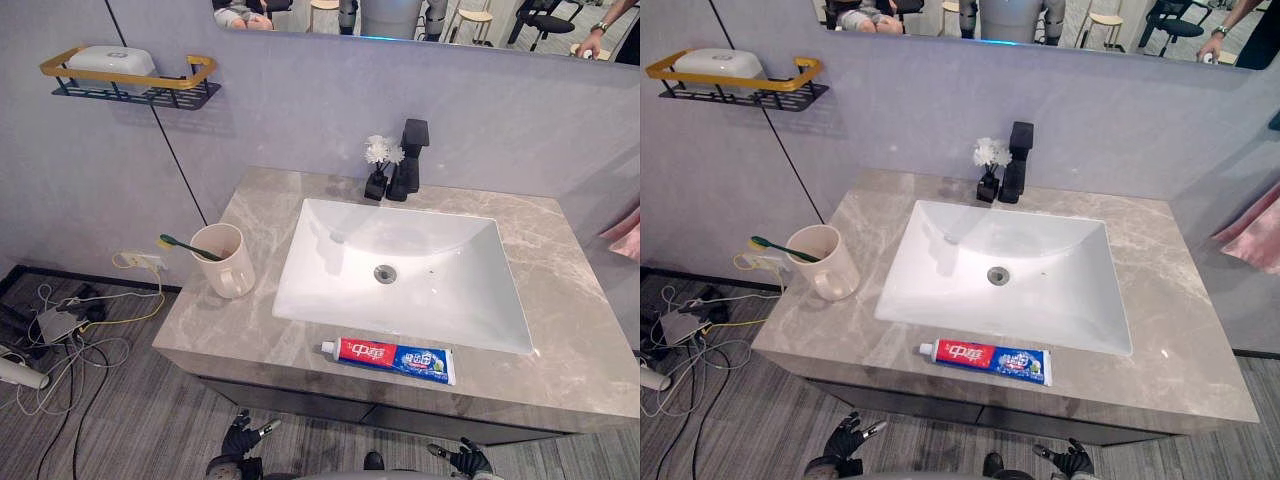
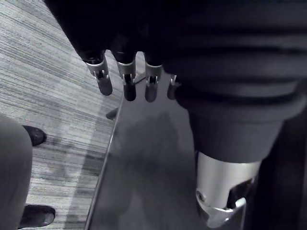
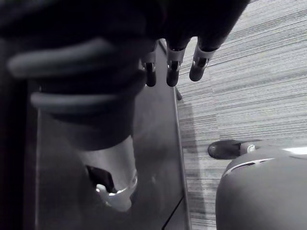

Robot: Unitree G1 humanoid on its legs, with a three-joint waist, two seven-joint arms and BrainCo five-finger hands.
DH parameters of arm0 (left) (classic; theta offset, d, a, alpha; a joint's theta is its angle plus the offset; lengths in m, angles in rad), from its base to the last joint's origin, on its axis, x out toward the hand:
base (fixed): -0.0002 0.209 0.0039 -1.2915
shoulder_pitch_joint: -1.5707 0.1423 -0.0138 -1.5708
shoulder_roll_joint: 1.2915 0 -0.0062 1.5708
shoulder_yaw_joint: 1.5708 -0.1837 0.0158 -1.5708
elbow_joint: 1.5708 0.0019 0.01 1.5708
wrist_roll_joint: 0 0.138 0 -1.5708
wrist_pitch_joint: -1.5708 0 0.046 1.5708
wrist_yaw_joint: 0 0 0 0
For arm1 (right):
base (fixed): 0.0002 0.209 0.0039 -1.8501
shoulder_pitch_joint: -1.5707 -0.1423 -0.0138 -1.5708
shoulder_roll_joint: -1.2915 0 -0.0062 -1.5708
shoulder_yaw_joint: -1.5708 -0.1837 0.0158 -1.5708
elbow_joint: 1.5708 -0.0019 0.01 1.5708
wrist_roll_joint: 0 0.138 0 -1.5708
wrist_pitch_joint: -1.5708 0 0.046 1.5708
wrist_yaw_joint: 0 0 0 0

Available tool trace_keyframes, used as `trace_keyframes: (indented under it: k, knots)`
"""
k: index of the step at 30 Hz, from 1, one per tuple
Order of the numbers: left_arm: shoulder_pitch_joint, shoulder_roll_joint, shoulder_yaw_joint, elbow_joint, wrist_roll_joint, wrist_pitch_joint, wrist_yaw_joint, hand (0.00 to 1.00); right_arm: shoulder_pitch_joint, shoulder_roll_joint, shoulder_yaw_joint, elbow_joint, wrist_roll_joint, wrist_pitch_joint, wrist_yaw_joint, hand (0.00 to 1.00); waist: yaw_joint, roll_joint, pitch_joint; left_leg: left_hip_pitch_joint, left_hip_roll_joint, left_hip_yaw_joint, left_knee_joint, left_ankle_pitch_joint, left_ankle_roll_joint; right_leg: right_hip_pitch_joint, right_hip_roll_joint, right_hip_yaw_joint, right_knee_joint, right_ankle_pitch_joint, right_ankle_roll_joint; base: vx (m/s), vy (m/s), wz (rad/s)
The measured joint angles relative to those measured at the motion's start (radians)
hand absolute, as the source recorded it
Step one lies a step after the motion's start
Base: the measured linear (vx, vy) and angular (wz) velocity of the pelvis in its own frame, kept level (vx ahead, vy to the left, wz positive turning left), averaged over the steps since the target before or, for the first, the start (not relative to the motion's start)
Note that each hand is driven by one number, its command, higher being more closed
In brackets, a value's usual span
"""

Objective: Organize washtable

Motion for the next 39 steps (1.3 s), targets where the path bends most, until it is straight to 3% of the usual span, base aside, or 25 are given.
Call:
trace_keyframes:
  k: [7, 10, 15, 19, 24, 29, 33, 36, 39]
  knots:
    - [0.011, 0.067, 0.164, -0.006, -0.001, 0.003, 0.014, 0.0, -0.009, -0.027, -0.038, 0.008, 0.0, 0.001, 0.0, 0.0, 0.002, 0.001, 0.003, -0.019, -0.016, -0.063, -0.005, 0.014, 0.002, 0.011, -0.02, -0.074, 0.0, -0.005, 0.006, -0.04, 0.005, 0.29]
    - [0.014, 0.119, 0.255, -0.09, -0.02, 0.003, 0.033, 0.0, -0.006, -0.041, -0.038, 0.014, 0.0, 0.002, 0.0, 0.0, 0.004, 0.001, 0.004, -0.03, -0.022, -0.085, -0.025, 0.033, 0.004, 0.009, -0.026, -0.101, 0.0, -0.005, 0.007, -0.06, 0.005, 0.26]
    - [0.055, 0.162, 0.341, -0.475, -0.036, -0.004, 0.074, 0.0, 0.014, -0.048, -0.051, 0.014, 0.0, 0.002, -0.001, 0.0, 0.012, 0.004, 0.003, -0.056, -0.034, -0.137, -0.021, 0.05, 0.008, 0.012, -0.04, -0.16, 0.0, -0.009, 0.01, -0.04, 0.003, 0.33]
    - [0.071, 0.159, 0.391, -0.885, -0.041, -0.024, 0.105, 0.0, 0.059, -0.048, -0.079, 0.002, 0.002, 0.002, -0.002, 0.0, 0.047, 0.014, 0.002, -0.065, -0.045, -0.184, -0.017, 0.06, 0.01, 0.027, -0.048, -0.207, 0.001, -0.014, 0.017, -0.02, 0.008, 0.33]
    - [0.07, 0.157, 0.39, -1.204, -0.015, -0.055, 0.147, 0.0, 0.081, -0.045, -0.084, -0.001, 0.019, 0.002, 0.002, 0.0, 0.059, 0.028, -0.008, -0.086, -0.053, -0.216, -0.008, 0.065, 0.008, 0.027, -0.054, -0.242, 0.0, -0.017, 0.016, -0.02, 0.017, 0.24]
    - [0.068, 0.167, 0.256, -1.54, 0.099, -0.103, 0.157, 0.0, 0.088, -0.043, -0.082, -0.002, 0.024, 0.001, 0.009, 0.0, 0.056, 0.042, -0.019, -0.099, -0.058, -0.239, 0.016, 0.066, 0.007, 0.031, -0.054, -0.256, 0.004, -0.017, 0.016, -0.02, 0.013, 0.1]
    - [0.056, 0.288, 0.042, -1.724, 0.225, -0.138, 0.119, 0.0, 0.09, -0.044, -0.061, -0.002, 0.025, 0.001, 0.024, 0.0, 0.045, 0.054, -0.036, -0.103, -0.06, -0.245, 0.025, 0.066, 0.007, 0.034, -0.054, -0.264, 0.002, -0.017, 0.015, -0.03, 0.02, 0.06]
    - [-0.001, 0.336, -0.085, -1.73, 0.322, -0.148, 0.091, 0.0, 0.084, -0.047, 0.003, 0.0, 0.025, -0.001, 0.026, 0.0, 0.026, 0.052, -0.049, -0.114, -0.059, -0.253, 0.02, 0.066, 0.003, 0.028, -0.052, -0.275, 0.0, -0.017, 0.014, -0.05, 0.016, 0.09]
    - [-0.075, 0.368, -0.23, -1.705, 0.399, -0.148, 0.056, 0.0, 0.081, -0.048, 0.06, 0.0, 0.024, -0.009, 0.043, 0.0, 0.024, 0.043, -0.054, -0.114, -0.05, -0.247, 0.021, 0.069, 0.001, 0.026, -0.044, -0.27, 0.0, -0.016, 0.01, -0.03, 0.004, -0.03]
